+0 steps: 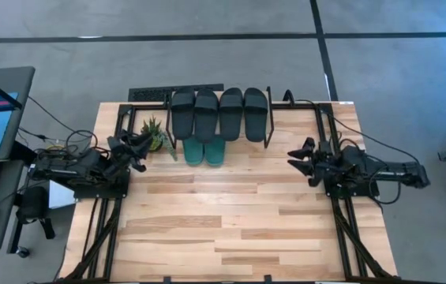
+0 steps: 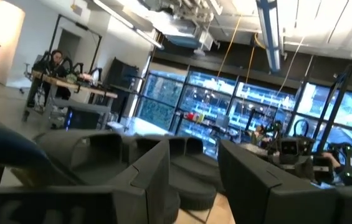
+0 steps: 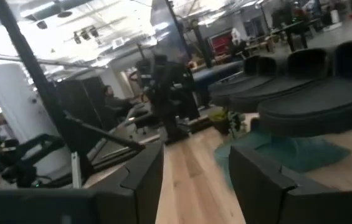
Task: Pick and place slides into the shelf
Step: Return to Home Position
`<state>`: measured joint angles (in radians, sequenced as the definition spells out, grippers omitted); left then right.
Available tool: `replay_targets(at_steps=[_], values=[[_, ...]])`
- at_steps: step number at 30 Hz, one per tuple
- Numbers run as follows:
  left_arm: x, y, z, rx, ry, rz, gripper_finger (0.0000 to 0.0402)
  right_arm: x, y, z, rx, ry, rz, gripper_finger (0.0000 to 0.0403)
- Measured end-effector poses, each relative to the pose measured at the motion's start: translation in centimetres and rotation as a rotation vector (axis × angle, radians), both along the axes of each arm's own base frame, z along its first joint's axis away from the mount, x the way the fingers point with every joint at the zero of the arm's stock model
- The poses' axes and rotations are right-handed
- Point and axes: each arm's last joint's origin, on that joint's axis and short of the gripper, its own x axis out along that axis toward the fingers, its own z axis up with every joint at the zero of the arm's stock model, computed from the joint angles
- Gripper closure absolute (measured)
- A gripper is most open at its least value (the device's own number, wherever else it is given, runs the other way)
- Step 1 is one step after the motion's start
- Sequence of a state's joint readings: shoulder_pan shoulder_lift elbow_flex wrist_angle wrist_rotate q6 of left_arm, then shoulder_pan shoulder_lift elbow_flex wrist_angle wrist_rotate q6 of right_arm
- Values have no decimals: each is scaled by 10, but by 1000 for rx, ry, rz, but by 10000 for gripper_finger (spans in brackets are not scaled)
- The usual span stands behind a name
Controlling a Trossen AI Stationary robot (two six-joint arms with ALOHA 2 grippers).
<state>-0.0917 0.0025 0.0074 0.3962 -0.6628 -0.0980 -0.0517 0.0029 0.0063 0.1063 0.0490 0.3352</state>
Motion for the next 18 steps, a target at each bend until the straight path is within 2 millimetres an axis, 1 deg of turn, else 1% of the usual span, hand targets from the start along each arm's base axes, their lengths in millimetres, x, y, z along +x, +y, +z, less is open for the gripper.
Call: replay_targets(at_steps=[4, 7, 12, 18], values=[[1, 0, -4, -28, 22, -12, 276, 0, 2, 0, -31, 1, 24, 234], [2, 0, -4, -19, 31, -21, 276, 0, 5, -1, -48, 13, 78, 236], [2, -1, -4, 59, 78, -10, 276, 1, 9, -6, -63, 63, 126, 236], [3, -2, -4, 154, 119, -43, 276, 1, 9, -8, -81, 81, 115, 234]])
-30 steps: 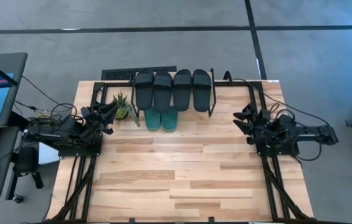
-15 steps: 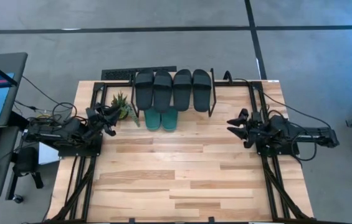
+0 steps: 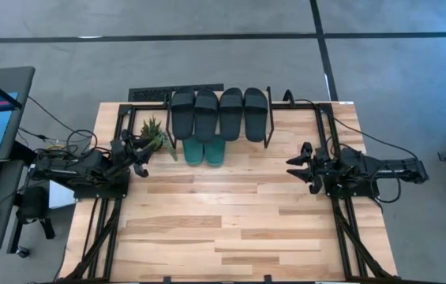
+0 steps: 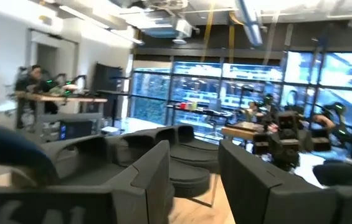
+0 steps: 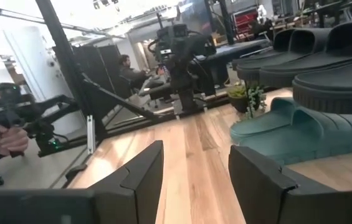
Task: Pick and place slides into the shelf
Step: Return to Home Position
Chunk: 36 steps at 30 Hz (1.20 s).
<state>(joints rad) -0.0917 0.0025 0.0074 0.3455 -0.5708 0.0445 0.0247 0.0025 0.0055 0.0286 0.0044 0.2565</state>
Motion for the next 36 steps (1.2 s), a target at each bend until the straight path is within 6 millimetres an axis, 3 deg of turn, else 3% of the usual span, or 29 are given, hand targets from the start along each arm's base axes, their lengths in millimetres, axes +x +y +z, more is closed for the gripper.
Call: replay_targets(at_steps=[20, 36], values=[[9, -13, -26, 189, 304, -420, 276, 0, -2, -1, 6, 14, -36, 236], [12, -13, -30, 327, 392, -404, 276, 5, -3, -9, 6, 104, -28, 234]])
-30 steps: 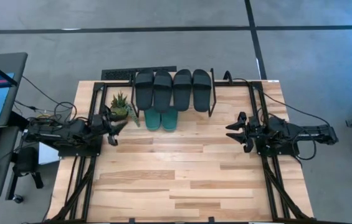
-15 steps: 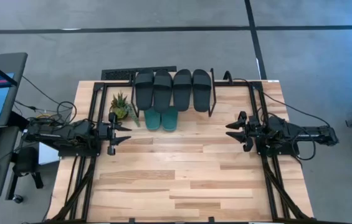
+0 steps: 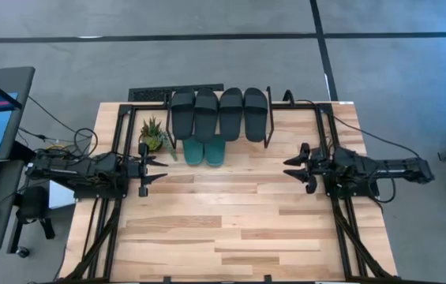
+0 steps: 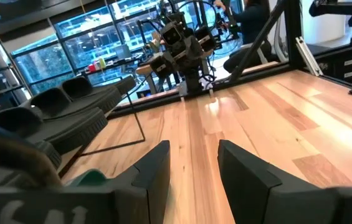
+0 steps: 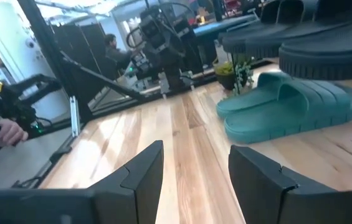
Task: Pick and place slides into the shelf
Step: Return to Home Position
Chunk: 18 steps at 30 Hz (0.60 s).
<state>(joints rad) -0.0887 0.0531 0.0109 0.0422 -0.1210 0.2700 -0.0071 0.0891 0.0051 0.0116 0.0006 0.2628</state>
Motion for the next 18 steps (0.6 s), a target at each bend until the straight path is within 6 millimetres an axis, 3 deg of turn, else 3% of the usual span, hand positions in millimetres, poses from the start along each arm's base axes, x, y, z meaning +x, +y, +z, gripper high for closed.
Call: replay_targets(at_steps=[11, 15, 18], values=[[0, 0, 0, -52, 1, 1, 276, 3, 1, -4, 7, 49, 17, 236], [0, 0, 0, -47, 2, 1, 276, 2, 11, 5, -156, -70, 274, 234], [0, 0, 0, -45, 2, 1, 276, -1, 17, 3, -210, -66, 405, 234]])
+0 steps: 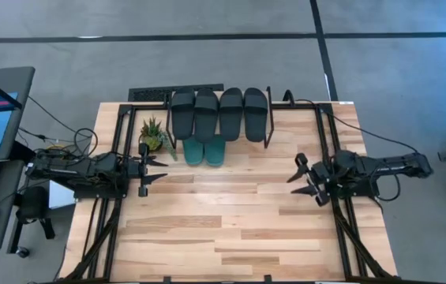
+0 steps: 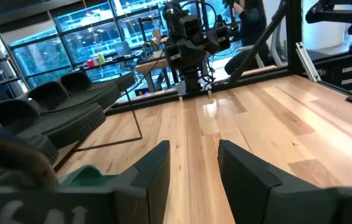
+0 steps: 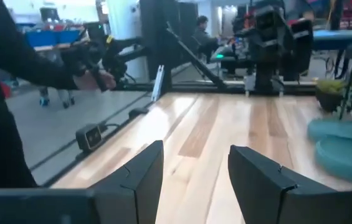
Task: Pick and place slides into the shelf
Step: Return to Home Position
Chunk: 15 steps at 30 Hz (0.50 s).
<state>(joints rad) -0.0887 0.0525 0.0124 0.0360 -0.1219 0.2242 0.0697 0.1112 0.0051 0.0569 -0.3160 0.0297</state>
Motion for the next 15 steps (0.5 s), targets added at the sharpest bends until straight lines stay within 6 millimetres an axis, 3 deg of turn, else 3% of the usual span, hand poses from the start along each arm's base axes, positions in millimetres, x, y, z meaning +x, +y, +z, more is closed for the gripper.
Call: replay_targets(at_steps=[15], values=[[0, 0, 0, -26, 0, -1, 276, -4, 6, 4, -240, -158, 45, 235]])
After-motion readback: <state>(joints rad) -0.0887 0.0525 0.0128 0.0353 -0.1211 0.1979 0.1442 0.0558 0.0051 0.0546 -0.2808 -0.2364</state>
